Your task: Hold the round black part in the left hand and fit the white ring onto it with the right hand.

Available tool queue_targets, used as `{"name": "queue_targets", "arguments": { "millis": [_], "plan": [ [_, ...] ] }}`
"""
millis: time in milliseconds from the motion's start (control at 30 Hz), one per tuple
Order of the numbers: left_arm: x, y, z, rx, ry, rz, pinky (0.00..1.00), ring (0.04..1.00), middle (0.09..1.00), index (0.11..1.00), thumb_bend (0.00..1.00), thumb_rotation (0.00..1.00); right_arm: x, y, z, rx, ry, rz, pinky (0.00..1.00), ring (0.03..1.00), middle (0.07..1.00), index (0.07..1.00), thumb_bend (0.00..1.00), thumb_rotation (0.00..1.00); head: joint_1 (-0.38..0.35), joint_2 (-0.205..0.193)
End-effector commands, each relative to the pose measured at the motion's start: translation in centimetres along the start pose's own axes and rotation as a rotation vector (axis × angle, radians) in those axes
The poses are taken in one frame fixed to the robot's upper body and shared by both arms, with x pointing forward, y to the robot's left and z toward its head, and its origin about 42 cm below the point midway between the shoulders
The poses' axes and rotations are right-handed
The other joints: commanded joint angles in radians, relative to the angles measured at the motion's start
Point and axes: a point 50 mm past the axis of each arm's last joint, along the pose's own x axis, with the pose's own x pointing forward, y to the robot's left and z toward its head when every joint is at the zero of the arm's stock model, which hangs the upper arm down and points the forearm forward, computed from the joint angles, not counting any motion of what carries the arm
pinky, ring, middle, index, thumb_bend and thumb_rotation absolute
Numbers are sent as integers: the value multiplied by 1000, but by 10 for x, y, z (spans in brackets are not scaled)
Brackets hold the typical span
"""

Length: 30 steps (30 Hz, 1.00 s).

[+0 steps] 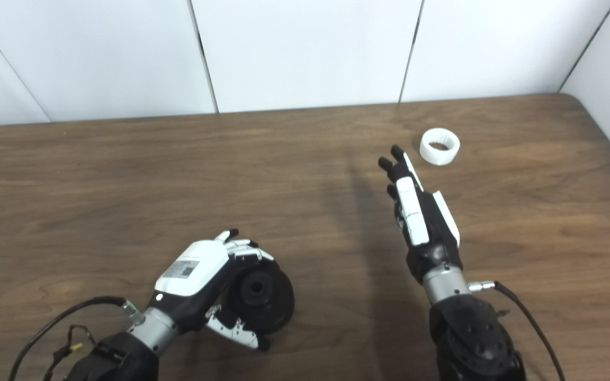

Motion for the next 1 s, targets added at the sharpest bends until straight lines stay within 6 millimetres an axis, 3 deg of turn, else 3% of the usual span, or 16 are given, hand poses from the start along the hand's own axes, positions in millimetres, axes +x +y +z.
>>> {"name": "queue_targets", "arguments": {
  "millis": [0,333,467,567,700,733,767,900,967],
  "plan": [
    [0,11,4,15,-32,37,991,871,761,481,524,53,-18,8,-3,51,10,-17,1000,1000,947,1000,580,1000,0,3],
    [1,13,0,5,-13,7,990,876,764,481,524,54,-16,5,-2,53,-3,-24,1000,1000,949,1000,576,1000,-20,6],
    [1,14,-1,12,0,-11,991,885,776,482,524,54,-16,-4,7,59,-33,-35,1000,998,950,1000,550,1000,-32,7],
    [0,14,-3,17,3,-21,991,889,779,482,524,54,-14,-14,20,35,-79,-56,1000,1000,955,994,553,926,-54,0],
    [-2,8,-8,9,6,-23,974,876,770,481,524,54,-9,-27,34,-66,-132,-78,1000,1000,937,960,607,826,-97,-63],
    [-3,7,-8,7,7,-23,972,872,767,481,525,54,-8,-29,36,-91,-140,-82,1000,1000,940,954,610,780,-97,-63],
    [-3,5,-9,3,8,-23,972,870,766,481,525,54,-5,-35,41,-182,-159,-95,1000,1000,940,952,611,765,-102,-81],
    [-5,-1,-10,6,10,-25,970,868,768,481,525,54,9,-56,55,-433,-201,-127,985,966,937,944,790,501,-126,-116],
    [-6,-3,-11,2,10,-19,964,868,768,481,524,53,17,-65,60,-495,-209,-125,973,967,942,940,831,442,-142,-132]
  ]
}}
